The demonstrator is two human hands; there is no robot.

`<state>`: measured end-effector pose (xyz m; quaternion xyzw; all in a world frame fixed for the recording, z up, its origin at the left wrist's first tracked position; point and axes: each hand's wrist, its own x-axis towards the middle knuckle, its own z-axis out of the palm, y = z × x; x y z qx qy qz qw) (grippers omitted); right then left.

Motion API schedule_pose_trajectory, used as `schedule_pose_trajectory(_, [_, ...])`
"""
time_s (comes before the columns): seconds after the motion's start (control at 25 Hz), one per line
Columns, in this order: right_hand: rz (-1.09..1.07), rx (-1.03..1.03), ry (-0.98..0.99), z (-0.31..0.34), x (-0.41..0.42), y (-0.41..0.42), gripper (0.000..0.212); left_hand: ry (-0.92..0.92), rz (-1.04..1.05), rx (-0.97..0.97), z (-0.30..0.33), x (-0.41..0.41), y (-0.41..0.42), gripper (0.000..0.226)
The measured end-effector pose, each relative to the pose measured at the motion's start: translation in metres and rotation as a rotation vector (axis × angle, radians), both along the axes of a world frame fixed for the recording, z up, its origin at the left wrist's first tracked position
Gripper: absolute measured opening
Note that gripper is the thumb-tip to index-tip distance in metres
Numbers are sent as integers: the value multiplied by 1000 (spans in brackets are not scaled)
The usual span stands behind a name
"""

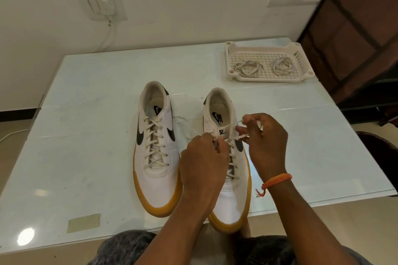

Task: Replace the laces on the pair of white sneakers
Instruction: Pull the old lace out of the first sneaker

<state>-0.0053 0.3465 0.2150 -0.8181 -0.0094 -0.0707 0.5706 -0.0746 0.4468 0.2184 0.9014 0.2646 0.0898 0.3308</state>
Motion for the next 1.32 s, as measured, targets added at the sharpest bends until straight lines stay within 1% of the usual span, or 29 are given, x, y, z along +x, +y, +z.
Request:
schedule_pose_trajectory(0.04, [-95, 218, 163, 1, 3, -5, 18, -5, -7, 1, -1, 0, 0, 31])
schedule_pose_trajectory(0.08, [-166, 363, 277, 1, 5, -11, 21, -9, -13, 8, -1, 0, 0, 30])
schedule_pose_trajectory(0.12, [-201, 391, 327, -1, 6, -15, 23, -14, -15, 18, -2, 0, 1, 30])
schedule_pose_trajectory(0.16, [-210, 306, 305, -3, 8, -17, 21, -21, -15, 27, -2, 0, 1, 30])
schedule_pose_trajectory(0.2, [-186, 134, 215, -3, 8, -17, 17, -27, -15, 32, -2, 0, 1, 30])
schedule_pose_trajectory(0.24, [-100, -66, 78, -1, 7, -13, 19, -28, -17, 32, -1, 1, 1, 31])
schedule_pose_trajectory(0.28, [24, -218, -56, -3, 5, -9, 27, -23, -20, 29, -1, 1, 1, 32])
schedule_pose_trajectory(0.32, [147, -316, -132, -6, 5, -5, 34, -15, -24, 25, 0, 1, 1, 32])
schedule_pose_trajectory(0.36, [223, -389, -158, -8, 4, -2, 33, -8, -27, 27, 1, 1, 1, 32])
schedule_pose_trajectory(0.44, [259, -466, -208, -13, 3, 1, 22, -6, -27, 33, 2, 1, 0, 33])
schedule_pose_trajectory(0.56, [241, -479, -351, -12, 3, -2, 7, -7, -21, 27, 2, 1, -1, 32])
schedule_pose_trajectory(0.64, [138, -532, -426, -8, 8, -7, 5, -19, -20, 33, 1, 0, -1, 29])
schedule_pose_trajectory(0.68, [36, -504, -400, -6, 12, -13, 5, -28, -21, 38, 1, 0, 0, 28])
schedule_pose_trajectory(0.76, [-181, -313, -217, -1, 22, -31, 10, -27, -23, 47, -1, 0, 0, 28])
schedule_pose_trajectory(0.8, [-248, -226, -110, 0, 27, -40, 12, -21, -23, 52, -2, 0, 0, 29])
schedule_pose_trajectory(0.84, [-272, -208, -46, -2, 31, -47, 11, -18, -22, 56, -3, 0, 0, 30])
schedule_pose_trajectory(0.88, [-248, -236, -20, -3, 32, -50, 7, -18, -21, 58, -3, 1, 0, 30])
schedule_pose_trajectory(0.92, [-183, -277, -19, -3, 31, -48, 11, -20, -20, 61, -3, 1, 0, 31])
schedule_pose_trajectory(1.0, [59, -342, -71, -6, 21, -32, 40, -26, -19, 53, -2, 1, 0, 32])
schedule_pose_trajectory(1.04, [180, -390, -83, -8, 15, -22, 45, -30, -18, 38, -1, 1, 0, 33])
schedule_pose_trajectory(1.08, [273, -438, -86, -10, 9, -12, 41, -29, -16, 27, -1, 2, 1, 32])
schedule_pose_trajectory(1.12, [326, -498, -91, -13, 4, -4, 32, -21, -15, 27, 0, 2, 1, 32])
schedule_pose_trajectory(1.2, [330, -561, -114, -16, -1, 3, 17, -12, -14, 50, 2, 3, 1, 34])
schedule_pose_trajectory(1.24, [305, -544, -139, -18, -2, 4, 14, -12, -10, 49, 3, 5, 1, 35])
schedule_pose_trajectory(1.32, [257, -444, -163, -16, -4, 9, 10, 4, 6, 22, 5, 7, 2, 34])
